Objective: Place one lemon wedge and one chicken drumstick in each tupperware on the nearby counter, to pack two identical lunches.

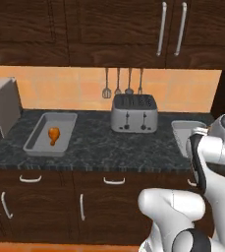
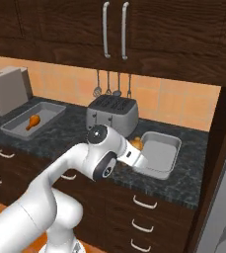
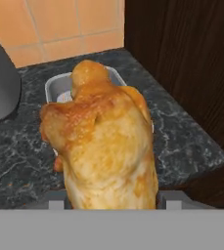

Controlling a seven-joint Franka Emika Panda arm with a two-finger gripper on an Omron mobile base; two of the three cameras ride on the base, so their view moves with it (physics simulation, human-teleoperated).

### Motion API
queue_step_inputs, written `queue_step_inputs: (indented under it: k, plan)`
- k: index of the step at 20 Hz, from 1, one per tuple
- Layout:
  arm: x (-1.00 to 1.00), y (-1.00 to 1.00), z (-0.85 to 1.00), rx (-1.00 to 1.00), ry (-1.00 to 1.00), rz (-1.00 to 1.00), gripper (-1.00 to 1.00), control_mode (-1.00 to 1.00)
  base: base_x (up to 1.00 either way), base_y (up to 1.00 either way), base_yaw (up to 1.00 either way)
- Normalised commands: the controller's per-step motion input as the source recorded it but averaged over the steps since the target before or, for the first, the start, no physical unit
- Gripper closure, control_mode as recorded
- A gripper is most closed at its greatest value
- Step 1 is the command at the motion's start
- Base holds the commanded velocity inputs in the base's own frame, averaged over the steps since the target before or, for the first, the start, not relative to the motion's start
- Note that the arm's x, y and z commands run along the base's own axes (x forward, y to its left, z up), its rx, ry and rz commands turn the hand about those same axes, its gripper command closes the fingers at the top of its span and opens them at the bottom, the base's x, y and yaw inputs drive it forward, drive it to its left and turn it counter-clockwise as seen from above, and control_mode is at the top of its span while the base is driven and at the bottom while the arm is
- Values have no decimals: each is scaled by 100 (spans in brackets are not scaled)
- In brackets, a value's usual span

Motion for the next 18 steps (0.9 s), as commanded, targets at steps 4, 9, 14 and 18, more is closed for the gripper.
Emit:
queue_step_inputs:
  k: [4,9,14,18]
  plan:
    - [50,2,-15,0,6,-16,100,-100,50,0,-25]
    - [96,-2,-51,0,28,-5,100,-100,0,0,0]
    - [82,-24,-56,5,28,4,100,-100,0,0,0]
    - [51,-71,-45,27,9,9,100,-100,0,0,0]
